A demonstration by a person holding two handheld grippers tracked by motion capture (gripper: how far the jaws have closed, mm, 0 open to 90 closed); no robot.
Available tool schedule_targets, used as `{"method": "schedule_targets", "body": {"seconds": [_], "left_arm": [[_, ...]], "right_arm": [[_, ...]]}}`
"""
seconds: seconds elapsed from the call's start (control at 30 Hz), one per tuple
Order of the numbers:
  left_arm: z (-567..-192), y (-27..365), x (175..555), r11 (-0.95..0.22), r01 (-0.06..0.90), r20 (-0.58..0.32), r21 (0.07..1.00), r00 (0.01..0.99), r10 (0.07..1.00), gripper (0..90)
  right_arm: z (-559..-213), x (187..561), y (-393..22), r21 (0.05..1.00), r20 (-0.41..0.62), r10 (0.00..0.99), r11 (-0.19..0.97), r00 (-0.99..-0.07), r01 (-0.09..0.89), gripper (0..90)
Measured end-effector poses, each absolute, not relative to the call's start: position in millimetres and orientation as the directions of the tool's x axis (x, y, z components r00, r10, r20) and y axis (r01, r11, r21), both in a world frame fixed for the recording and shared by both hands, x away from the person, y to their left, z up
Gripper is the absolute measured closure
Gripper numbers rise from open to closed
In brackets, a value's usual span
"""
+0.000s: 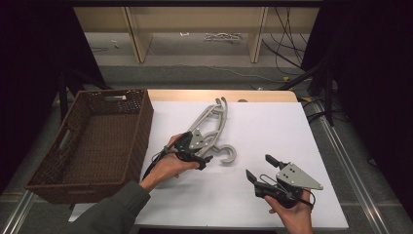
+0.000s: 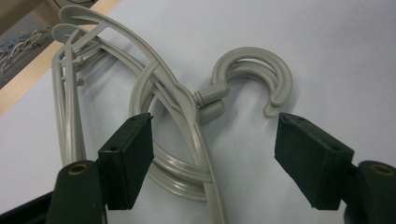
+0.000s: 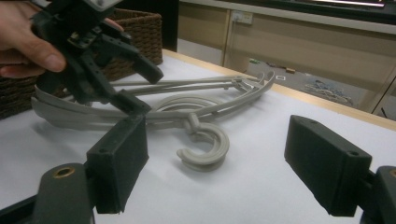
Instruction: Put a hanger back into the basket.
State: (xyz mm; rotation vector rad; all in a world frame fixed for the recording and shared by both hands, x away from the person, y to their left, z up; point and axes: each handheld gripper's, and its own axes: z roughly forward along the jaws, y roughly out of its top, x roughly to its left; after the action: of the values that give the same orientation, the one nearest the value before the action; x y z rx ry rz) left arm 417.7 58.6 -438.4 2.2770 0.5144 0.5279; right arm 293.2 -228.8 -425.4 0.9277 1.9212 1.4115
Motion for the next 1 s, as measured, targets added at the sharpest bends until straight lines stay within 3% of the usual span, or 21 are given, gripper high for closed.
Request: {"method": "schedule_targets", "body": {"seconds": [0.27, 0.57, 0.87, 1.0], "left_arm": [[-445.6, 42.3, 433.5, -0.711, 0.234, 0.221, 0.663, 0.846, 0.485, 39.5], [-447.7, 25.6, 449.4, -0.777, 0.272, 0.231, 0.567, 0.854, 0.467, 48.6], [-457.4, 21.3, 466.0, -0.777, 0.379, 0.149, 0.503, 0.847, 0.51, 53.8], [-462.0, 22.3, 471.3, -0.777, 0.41, 0.13, 0.478, 0.841, 0.525, 61.6]], "right_arm": [[-425.3, 295.0, -229.8, 0.963, -0.074, 0.804, 0.21, -0.59, 0.166, 22.5], [-425.6, 293.9, -229.6, 0.957, -0.057, 0.806, 0.211, -0.589, 0.197, 22.5], [-426.0, 294.3, -230.9, 0.955, -0.053, 0.801, 0.216, -0.596, 0.205, 22.5], [-426.9, 295.1, -230.7, 0.954, -0.059, 0.803, 0.22, -0.594, 0.202, 22.5]]}}
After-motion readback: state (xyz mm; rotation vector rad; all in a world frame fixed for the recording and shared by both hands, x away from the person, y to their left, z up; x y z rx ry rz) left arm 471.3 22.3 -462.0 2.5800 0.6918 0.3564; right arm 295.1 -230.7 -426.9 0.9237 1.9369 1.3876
